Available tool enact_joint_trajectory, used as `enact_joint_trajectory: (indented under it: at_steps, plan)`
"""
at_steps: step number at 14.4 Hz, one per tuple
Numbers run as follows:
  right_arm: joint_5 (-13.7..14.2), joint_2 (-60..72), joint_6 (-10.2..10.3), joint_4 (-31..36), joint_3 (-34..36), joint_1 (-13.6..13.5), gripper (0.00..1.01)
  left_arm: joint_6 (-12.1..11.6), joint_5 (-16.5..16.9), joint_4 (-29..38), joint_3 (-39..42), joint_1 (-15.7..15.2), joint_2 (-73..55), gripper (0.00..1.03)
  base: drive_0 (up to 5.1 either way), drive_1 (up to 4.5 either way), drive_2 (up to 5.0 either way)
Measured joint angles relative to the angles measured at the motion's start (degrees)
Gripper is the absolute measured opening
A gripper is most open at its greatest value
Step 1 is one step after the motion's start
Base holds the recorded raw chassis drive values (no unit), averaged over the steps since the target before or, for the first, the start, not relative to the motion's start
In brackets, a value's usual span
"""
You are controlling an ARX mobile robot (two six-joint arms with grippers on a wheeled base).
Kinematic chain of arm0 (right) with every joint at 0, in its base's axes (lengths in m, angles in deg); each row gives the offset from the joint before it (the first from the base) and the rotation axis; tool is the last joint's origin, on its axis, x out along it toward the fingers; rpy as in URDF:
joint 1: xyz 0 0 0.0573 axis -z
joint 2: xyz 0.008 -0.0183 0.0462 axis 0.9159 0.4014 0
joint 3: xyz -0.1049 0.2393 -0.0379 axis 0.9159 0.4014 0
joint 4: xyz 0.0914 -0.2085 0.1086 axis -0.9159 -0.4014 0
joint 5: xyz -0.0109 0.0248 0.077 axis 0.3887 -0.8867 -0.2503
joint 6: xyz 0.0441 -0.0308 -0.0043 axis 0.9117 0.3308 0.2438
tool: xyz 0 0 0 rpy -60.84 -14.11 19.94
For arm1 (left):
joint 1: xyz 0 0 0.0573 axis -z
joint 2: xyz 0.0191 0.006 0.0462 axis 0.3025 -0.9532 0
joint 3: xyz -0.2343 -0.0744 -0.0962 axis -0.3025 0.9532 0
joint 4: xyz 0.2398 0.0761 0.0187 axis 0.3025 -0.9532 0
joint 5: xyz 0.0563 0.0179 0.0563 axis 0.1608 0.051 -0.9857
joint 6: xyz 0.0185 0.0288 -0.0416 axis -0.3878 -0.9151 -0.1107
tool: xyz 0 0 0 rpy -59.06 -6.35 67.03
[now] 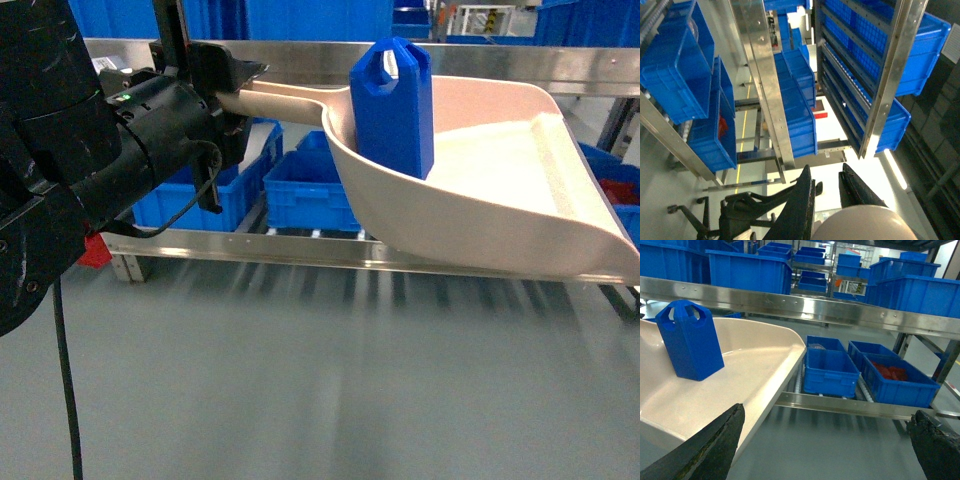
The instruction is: Place part in tray to right shelf
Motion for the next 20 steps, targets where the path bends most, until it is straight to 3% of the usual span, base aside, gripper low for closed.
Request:
enact_joint_trajectory:
  at_steps: [20]
  plan:
    - [0.0,0.0,0.0,0.0,0.0,0.0,0.98,0.0,0.2,0.0,0.0,0.1,0.0,0.12,-0.2,-0.18,-0.2]
